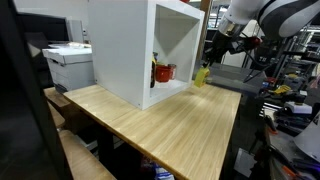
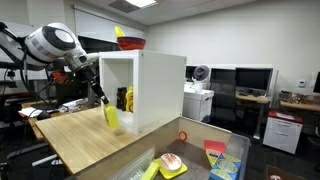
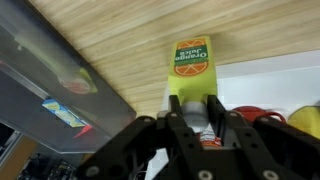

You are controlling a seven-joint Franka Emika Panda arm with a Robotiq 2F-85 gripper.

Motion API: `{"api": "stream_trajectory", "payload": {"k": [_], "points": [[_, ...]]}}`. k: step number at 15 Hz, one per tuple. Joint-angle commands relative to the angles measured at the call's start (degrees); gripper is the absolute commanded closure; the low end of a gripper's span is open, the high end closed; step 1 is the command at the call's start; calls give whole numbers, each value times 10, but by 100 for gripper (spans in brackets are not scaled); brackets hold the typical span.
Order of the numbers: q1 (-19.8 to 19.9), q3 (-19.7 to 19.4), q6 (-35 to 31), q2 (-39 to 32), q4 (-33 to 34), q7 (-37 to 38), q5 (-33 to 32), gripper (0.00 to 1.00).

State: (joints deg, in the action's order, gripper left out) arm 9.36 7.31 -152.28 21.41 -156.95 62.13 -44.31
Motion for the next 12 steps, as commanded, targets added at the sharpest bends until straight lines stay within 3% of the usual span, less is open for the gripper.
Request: {"api": "stream_trajectory", "payload": {"k": [1,12], "points": [[-14,-12,-39,19,-9,-31,1,90],[-5,-15,-99,-41,44,-60,-21,90]]}}
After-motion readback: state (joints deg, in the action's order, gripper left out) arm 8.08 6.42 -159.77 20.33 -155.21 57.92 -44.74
